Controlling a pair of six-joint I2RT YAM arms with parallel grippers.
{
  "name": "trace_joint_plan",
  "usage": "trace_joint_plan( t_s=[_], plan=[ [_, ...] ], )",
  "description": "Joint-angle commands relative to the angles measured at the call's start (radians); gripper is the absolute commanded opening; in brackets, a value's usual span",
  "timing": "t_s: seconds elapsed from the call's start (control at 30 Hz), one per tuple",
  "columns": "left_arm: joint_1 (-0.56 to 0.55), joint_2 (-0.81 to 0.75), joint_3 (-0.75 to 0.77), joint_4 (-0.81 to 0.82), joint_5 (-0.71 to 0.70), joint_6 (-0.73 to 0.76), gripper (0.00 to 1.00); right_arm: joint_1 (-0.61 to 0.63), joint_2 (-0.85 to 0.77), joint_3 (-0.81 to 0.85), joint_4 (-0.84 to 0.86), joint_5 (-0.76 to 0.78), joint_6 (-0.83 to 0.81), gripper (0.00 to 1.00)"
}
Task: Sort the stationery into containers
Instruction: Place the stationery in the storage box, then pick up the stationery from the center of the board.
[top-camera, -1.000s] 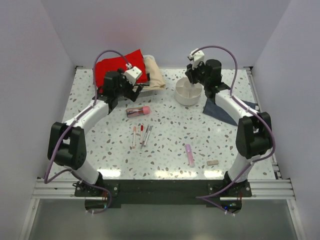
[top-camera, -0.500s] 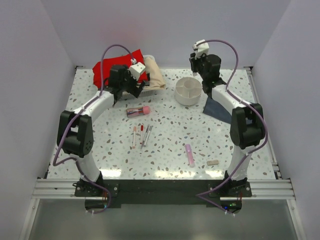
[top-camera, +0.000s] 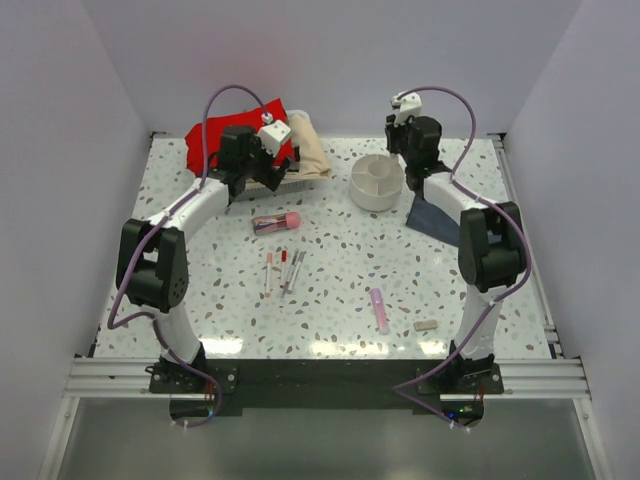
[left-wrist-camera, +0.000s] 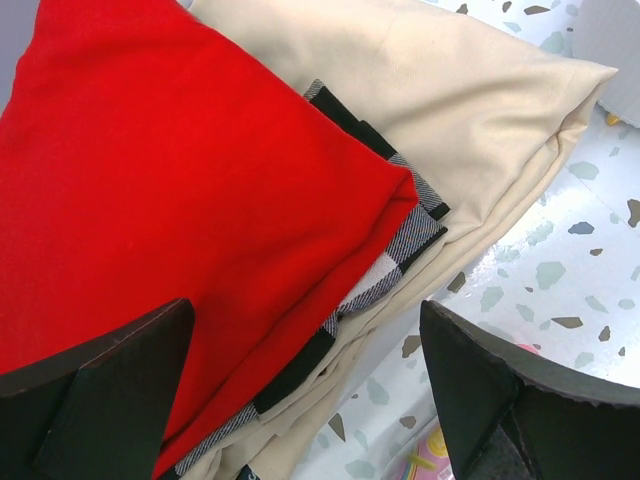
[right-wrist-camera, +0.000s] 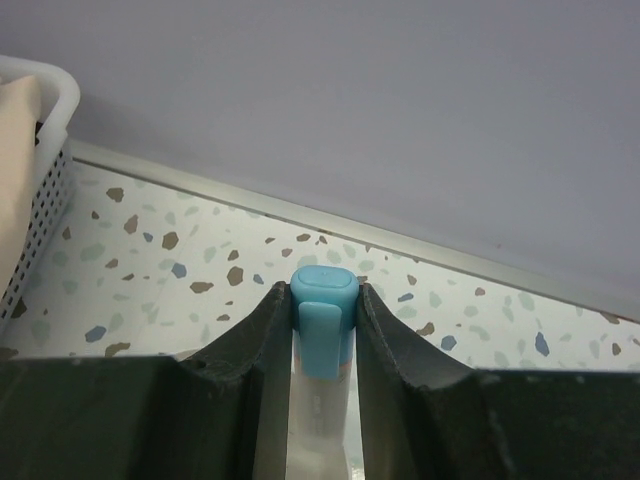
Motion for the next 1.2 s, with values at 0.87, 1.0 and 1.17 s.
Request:
trace_joint_plan(
  t_s=[0.87, 1.0, 1.17],
  plan=[
    [-0.009, -0.329, -0.199, -0.068, -0.035, 0.051, 1.00, 0.004, -0.339, 0.022, -0.846, -0.569, -0.205, 0.62],
    [-0.009, -0.432, -0.306, -0.021, -0.034, 0.041, 1.00, 0.041, -0.321, 0.079, -1.388, -0.631, -0.740, 0.61],
    [-0.008, -0.493, -0.409, 0.021, -0.054, 0.057, 1.00, 0.084, -0.328, 0.022, -1.651, -0.513, -1.263, 0.64]
  ],
)
